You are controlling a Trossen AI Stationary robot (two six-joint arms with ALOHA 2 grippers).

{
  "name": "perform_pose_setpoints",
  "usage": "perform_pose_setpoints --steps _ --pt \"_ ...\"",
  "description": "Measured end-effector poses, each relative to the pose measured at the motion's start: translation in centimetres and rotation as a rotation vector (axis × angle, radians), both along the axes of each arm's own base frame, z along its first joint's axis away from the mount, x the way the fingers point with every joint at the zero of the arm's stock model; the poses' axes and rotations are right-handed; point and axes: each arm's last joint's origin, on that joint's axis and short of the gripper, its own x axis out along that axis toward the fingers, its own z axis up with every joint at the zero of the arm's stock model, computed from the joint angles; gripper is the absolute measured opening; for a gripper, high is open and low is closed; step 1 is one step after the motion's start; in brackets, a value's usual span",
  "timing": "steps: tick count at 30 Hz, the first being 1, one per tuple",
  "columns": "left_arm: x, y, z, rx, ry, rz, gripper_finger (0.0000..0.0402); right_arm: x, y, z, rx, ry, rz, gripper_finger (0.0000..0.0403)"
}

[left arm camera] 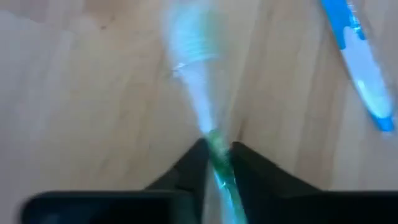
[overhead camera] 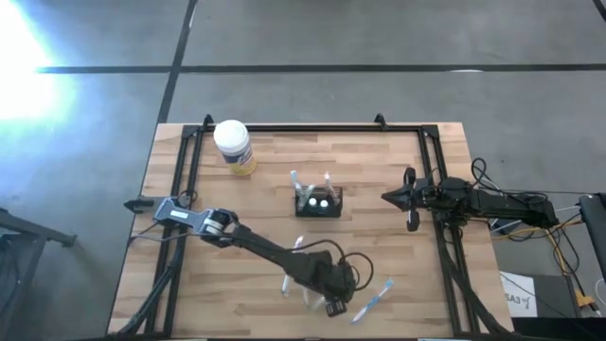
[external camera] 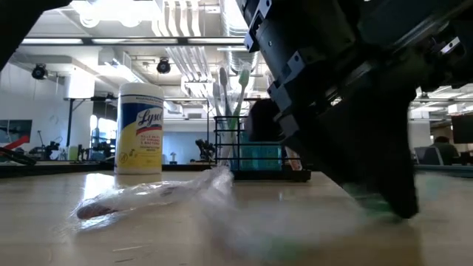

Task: Pick & Place toothbrushing station
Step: Put the green toothbrush into the black mesh organizer

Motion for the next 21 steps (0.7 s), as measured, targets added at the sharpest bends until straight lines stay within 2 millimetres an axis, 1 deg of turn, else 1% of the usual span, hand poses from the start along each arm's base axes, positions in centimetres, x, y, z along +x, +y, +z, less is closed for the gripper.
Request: perform_pose_setpoints --steps 2,3,5,8,10,12,14,16,18,20,21 --pt "0.0 0.2 0.0 0.007 0.006 -0.008 0.0032 0.0 0.0 0.0 0.000 0.000 0.000 0.0008" --pt "0.0 0.3 0.0 0.010 0.009 -0.013 0.0021 0.0 0.0 0.0 0.000 0.000 0.000 0.0008" --pt "0.0 0.4 0.0 0.015 0.012 -0.020 0.0019 0.0 0.0 0.0 0.000 0.000 0.000 0.0008" --pt "0.0 0.5 0.1 0.016 0.008 -0.024 0.0039 0.0 0.0 0.0 0.000 0.000 0.000 0.0008" --pt "0.0 0.5 0.4 0.016 0.000 -0.033 0.0044 0.0 0.0 0.0 0.000 0.000 0.000 0.0008" --pt "0.0 0.5 1.0 0.016 -0.021 -0.047 0.0038 0.0 0.0 0.0 0.000 0.001 0.001 0.0008" --pt "0.0 0.5 2.1 0.023 -0.056 -0.074 0.0023 0.0 0.0 0.0 0.001 0.001 0.001 0.0008" --pt "0.0 0.6 3.6 0.041 -0.117 -0.088 0.0011 0.0 0.0 0.0 0.010 0.002 0.000 0.0008" --pt "-0.2 0.5 5.9 0.071 -0.208 -0.097 0.0009 0.0 0.0 0.0 0.018 0.003 -0.001 0.0008" --pt "-1.2 0.8 9.8 0.116 -0.309 -0.099 0.0012 0.0 0.0 -0.1 0.019 0.004 0.000 0.0008" --pt "-2.0 0.9 12.2 0.137 -0.374 -0.096 0.0012 0.0 0.0 -0.1 0.018 0.007 0.000 0.0008"
